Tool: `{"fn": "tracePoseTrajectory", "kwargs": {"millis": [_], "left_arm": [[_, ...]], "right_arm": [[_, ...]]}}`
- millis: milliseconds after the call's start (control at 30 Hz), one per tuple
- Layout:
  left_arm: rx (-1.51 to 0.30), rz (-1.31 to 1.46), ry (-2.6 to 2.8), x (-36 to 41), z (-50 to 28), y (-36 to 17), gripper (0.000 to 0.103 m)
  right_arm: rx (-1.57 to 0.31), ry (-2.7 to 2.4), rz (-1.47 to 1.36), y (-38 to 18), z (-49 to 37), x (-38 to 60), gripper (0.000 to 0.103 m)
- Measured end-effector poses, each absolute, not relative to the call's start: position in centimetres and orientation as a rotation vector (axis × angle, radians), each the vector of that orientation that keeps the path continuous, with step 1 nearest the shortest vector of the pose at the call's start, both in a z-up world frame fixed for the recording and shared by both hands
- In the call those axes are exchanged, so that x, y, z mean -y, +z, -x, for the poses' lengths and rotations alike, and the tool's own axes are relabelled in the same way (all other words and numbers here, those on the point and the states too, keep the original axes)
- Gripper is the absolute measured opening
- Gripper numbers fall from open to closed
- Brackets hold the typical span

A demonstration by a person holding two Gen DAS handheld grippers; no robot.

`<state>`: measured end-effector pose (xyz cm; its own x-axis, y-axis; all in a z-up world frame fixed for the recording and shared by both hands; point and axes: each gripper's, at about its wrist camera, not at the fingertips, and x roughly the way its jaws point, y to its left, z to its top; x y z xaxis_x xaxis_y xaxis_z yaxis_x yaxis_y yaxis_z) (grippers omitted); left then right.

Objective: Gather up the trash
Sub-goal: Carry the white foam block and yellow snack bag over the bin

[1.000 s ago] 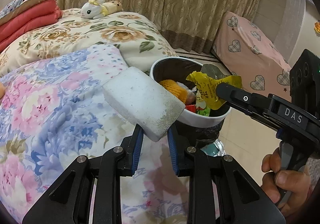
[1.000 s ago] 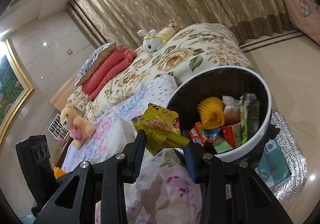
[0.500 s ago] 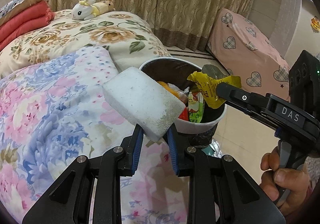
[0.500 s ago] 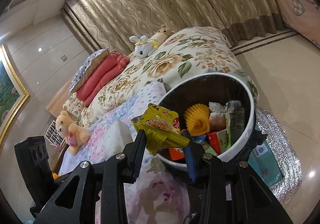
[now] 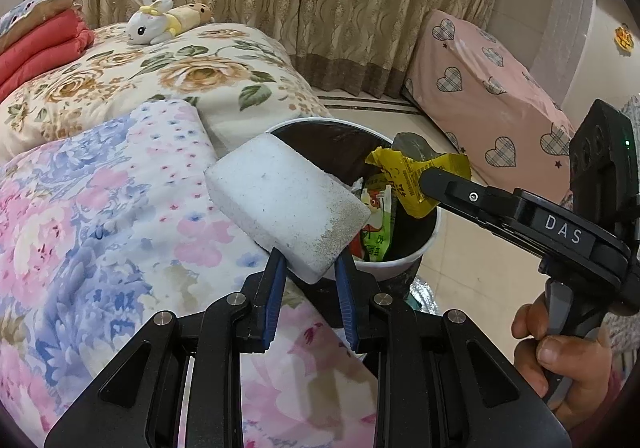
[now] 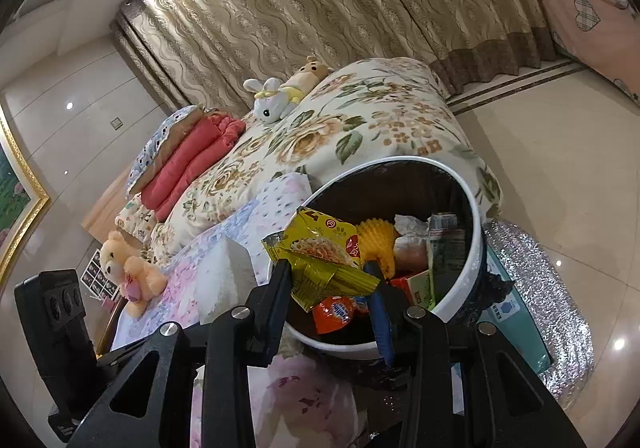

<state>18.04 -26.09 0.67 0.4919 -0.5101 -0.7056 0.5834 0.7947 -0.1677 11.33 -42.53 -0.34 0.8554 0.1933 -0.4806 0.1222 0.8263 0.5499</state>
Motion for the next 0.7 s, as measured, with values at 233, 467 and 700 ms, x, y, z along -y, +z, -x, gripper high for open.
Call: {"fn": "tracePoseTrajectory", "kwargs": {"millis": [233,467,700], "left_arm": [[-0.829,-0.106,-0.673,27.0,-18.3,0.6,0.024],[-0.829,-0.12,-0.682,27.9,-18.8,0.7,0.024],[-0.83,-0.129,-0.68,28.6,-19.3,0.6,0.024]], "right_arm": [[-0.563,0.026,-0.611,-0.7,-11.8,43.4,0.038],[-0.568,0.019,-0.609,-0.8,-12.3,43.9,0.039],[-0.577,0.018,-0.606,-1.0,-12.9,44.3,0.039]]}}
